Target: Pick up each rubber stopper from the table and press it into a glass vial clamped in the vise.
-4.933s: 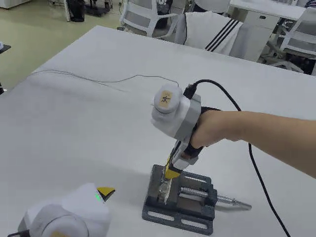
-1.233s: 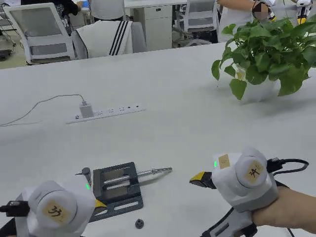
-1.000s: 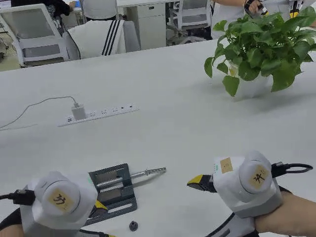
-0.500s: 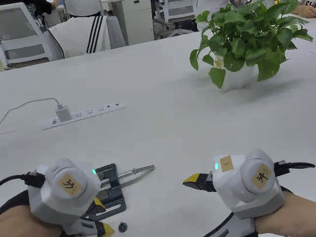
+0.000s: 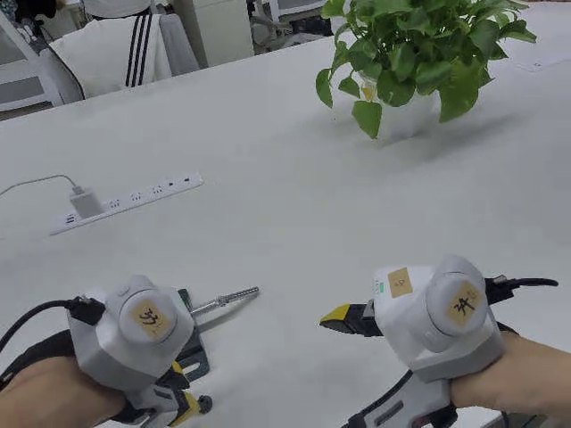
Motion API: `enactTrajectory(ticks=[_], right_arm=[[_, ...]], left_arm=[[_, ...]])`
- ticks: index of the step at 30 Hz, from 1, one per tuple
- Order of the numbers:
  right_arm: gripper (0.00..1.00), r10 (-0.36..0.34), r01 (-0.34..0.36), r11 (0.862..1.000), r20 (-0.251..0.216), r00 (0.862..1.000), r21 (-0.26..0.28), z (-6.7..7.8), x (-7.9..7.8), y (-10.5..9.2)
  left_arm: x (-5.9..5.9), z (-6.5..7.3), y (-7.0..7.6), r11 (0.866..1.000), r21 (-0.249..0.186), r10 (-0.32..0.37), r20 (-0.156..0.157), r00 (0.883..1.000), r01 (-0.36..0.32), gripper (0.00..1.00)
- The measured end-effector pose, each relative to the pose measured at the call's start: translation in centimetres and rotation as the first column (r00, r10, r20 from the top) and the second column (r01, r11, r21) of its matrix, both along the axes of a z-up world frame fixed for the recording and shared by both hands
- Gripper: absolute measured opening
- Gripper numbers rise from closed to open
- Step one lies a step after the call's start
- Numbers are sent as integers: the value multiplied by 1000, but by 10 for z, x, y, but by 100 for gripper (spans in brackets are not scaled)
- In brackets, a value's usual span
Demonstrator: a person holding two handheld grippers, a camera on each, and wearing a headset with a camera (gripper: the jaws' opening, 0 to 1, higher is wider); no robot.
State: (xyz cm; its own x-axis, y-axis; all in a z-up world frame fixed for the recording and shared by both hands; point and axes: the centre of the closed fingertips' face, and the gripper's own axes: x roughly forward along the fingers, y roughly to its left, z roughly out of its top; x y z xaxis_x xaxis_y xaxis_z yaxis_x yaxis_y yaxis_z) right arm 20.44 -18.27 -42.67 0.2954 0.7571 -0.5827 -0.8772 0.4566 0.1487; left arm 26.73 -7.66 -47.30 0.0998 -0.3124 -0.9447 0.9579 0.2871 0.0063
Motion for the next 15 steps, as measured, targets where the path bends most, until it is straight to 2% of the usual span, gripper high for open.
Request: enactTrajectory(ticks=[5,9,11,15], right_arm=[[90,-11,11,1000,-7,1000,3,-3,-1,-3],[89,-16,17,1000,-8,1000,8,-4,-2,-4],[89,-19,19,1000,-12,1000,9,-4,-2,-5],[89,-21,22,1000,-11,1000,11,-4,-1,-6]], left_arm=[[-2,-5,-3,1000,17,4,-20,1000,-4,11],[-4,-7,-8,1000,13,-5,-31,1000,5,9],[-4,-9,-8,1000,29,-6,-28,1000,7,8],[-3,-11,-8,999,33,-4,-32,999,5,5]])
